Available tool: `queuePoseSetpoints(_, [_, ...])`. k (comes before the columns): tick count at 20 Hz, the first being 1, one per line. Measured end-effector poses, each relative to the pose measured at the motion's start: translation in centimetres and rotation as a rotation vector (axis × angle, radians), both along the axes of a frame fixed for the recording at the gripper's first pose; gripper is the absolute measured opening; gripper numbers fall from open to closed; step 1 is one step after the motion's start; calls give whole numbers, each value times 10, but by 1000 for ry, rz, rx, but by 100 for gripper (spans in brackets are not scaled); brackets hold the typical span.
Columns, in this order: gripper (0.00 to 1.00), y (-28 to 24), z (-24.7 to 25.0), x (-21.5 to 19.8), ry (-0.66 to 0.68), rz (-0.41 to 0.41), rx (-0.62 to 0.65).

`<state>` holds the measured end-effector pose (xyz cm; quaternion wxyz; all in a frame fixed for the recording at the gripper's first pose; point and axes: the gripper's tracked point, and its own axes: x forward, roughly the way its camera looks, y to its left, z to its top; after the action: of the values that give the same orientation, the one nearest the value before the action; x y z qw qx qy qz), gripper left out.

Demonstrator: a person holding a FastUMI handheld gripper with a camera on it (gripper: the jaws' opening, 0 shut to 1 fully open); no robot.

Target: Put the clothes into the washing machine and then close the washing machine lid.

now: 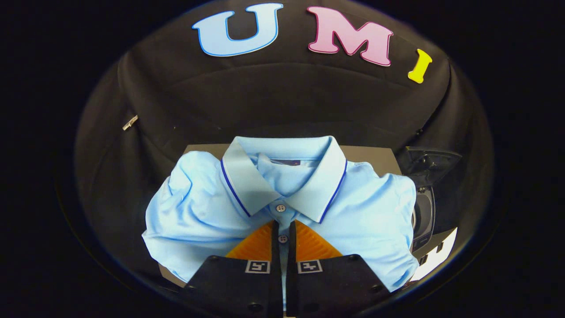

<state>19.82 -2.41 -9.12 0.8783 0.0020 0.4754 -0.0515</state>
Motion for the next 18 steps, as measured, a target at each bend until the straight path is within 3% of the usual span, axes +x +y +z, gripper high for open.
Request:
queuePoseSetpoints(9, [8,8,66,1,-193,12,81])
queuePoseSetpoints(18, [8,3,155,-7,-326,48,58])
